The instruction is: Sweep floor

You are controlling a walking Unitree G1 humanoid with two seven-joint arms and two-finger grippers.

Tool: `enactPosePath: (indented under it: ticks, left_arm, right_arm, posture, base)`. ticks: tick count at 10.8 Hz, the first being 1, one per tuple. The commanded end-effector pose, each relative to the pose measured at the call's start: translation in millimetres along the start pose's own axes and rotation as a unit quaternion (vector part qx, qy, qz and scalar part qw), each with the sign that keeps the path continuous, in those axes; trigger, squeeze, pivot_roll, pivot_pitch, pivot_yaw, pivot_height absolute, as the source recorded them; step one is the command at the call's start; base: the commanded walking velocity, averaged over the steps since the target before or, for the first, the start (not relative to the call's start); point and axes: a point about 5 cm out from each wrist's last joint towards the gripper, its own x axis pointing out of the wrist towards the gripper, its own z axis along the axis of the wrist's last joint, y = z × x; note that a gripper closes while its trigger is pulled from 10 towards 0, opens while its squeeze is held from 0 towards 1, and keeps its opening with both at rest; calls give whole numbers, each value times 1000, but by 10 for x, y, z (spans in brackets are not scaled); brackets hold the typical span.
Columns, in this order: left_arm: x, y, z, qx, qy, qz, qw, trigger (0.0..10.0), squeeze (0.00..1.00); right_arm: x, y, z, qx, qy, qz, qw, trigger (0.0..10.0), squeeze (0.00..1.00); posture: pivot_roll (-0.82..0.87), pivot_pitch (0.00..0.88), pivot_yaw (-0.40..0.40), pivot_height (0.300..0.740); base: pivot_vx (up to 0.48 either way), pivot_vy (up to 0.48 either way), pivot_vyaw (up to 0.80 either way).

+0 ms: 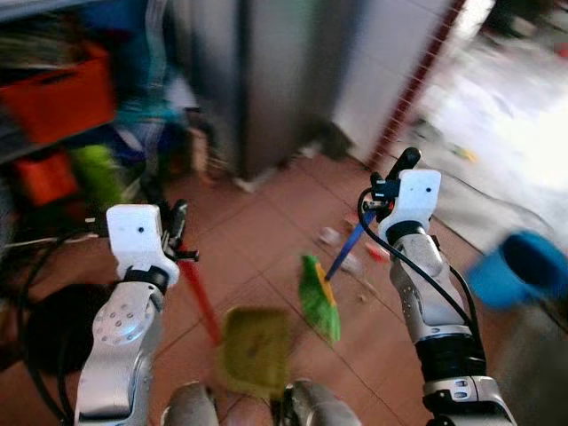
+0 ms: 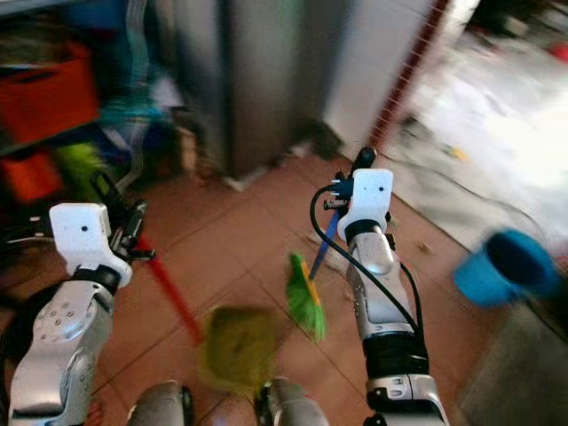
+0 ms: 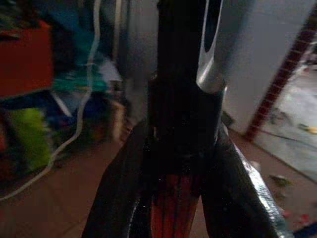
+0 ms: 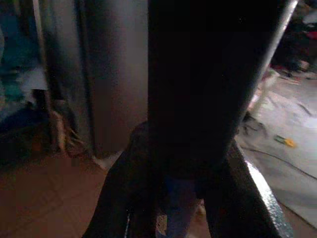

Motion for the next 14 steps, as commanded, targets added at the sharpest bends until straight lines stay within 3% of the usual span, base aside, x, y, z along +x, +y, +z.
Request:
enactPosePath:
  ticks: [1,4,6,7,10,11,14]
  left_arm:
    - [0,-46,110,-1,-29,-19,999,10000,0]
    - [10,-40,119,-2,-30,-21,999,10000,0]
    - [3,-30,110,1,-27,-15,1000,10000,0]
    - [9,-5,98,17,-26,1,1000,10000,0]
    - [16,0,138,11,-35,-9,999,10000,0]
    - [21,-15,137,10,-35,-13,999,10000,0]
    - [21,-15,151,9,-39,-16,999,10000,0]
  right_arm:
    - [-33,-95,-110,-10,30,-18,999,10000,0]
    - [-21,-89,-96,-6,27,-17,999,10000,0]
    - [71,-65,97,2,-5,-12,1000,10000,0]
    - [116,-74,249,-37,-43,-9,998,10000,0]
    - [175,-134,526,-78,-101,-28,991,10000,0]
    - [187,-162,573,-100,-114,-36,988,10000,0]
    - [191,-228,514,-109,-102,-50,988,10000,0]
  posture:
    - [82,118,-112,740]
    - [82,117,-111,740]
    - [86,119,-110,740]
    - [85,120,-110,740]
    - [84,120,-103,740]
    - [83,119,-101,740]
    - [85,121,-101,740]
  base:
    - [0,0,-800]
    - [0,0,-800]
    - [0,0,-800]
    - [0,0,-800]
    - [0,0,-800]
    - [0,0,-800]
    - [0,0,-800]
